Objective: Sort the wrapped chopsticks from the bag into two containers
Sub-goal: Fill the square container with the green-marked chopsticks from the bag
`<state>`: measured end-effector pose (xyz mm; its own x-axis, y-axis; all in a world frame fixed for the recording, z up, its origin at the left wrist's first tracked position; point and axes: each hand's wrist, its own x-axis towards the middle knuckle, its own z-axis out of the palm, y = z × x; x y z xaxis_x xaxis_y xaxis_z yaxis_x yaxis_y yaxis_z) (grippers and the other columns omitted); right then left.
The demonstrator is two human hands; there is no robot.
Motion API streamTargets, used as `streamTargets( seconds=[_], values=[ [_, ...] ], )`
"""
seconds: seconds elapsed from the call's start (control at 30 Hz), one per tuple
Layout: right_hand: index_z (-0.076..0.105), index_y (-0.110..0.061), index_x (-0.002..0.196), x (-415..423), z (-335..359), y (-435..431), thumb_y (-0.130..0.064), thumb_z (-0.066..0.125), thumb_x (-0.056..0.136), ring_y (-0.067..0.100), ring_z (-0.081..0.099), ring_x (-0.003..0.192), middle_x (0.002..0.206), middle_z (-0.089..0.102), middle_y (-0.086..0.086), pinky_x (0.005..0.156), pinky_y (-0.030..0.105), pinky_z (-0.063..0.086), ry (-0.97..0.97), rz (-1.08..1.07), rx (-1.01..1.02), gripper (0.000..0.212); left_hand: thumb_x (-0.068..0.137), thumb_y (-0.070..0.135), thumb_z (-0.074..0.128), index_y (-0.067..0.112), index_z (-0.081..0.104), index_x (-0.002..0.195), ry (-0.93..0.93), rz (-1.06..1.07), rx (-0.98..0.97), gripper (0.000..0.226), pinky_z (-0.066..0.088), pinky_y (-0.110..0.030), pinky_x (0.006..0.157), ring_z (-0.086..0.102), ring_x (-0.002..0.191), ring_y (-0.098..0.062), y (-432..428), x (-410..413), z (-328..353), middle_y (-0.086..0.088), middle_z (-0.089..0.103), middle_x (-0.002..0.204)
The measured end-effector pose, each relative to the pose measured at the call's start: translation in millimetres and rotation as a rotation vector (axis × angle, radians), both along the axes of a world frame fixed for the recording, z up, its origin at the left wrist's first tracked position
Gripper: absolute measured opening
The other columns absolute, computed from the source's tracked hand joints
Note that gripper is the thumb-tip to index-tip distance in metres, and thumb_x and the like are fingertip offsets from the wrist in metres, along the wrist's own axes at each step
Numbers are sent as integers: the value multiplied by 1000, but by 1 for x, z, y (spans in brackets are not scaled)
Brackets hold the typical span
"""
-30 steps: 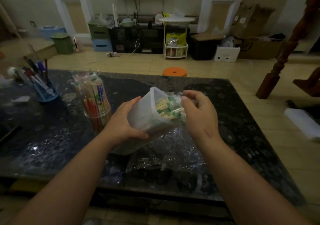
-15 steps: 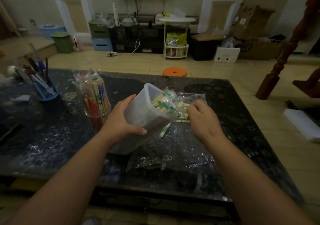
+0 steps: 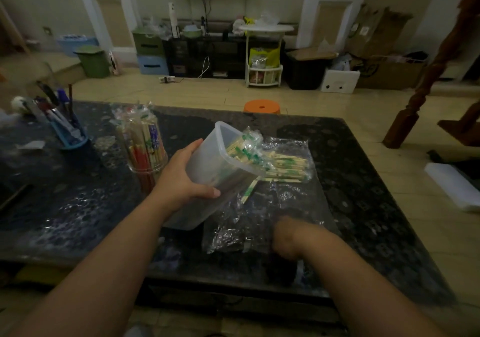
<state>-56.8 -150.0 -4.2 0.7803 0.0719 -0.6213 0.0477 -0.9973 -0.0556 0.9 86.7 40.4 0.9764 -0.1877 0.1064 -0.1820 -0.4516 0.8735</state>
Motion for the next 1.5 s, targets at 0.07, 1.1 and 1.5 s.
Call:
streamTargets(
  seconds=[0.07, 1.1, 1.5],
  values=[
    [27, -8, 153, 0, -20, -5, -26, 41, 100, 32, 18, 147, 162, 15, 12, 118, 45, 25, -98, -66, 0, 58, 35, 48, 88, 42, 33, 150, -3, 2, -4, 128, 41, -51, 107, 43, 131, -15, 0, 0, 0, 12, 40, 147],
    [51, -34, 130, 122, -70, 7, -33, 61, 90, 25, 47, 119, 130, 57, 0, 97, 41, 34, -794, 63, -120, 41, 36, 53, 92, 45, 34, 149, -54, 30, -28, 127, 42, -54, 108, 45, 133, -14, -7, 29, -15, 14, 43, 147],
    [38, -20, 141, 118, -72, 15, -30, 58, 89, 27, 38, 133, 146, 44, 4, 109, 46, 28, -709, -132, 44, 56, 37, 55, 93, 47, 36, 147, -45, 25, -36, 124, 44, -55, 105, 47, 131, -16, -3, 34, -16, 13, 44, 146]
  ],
)
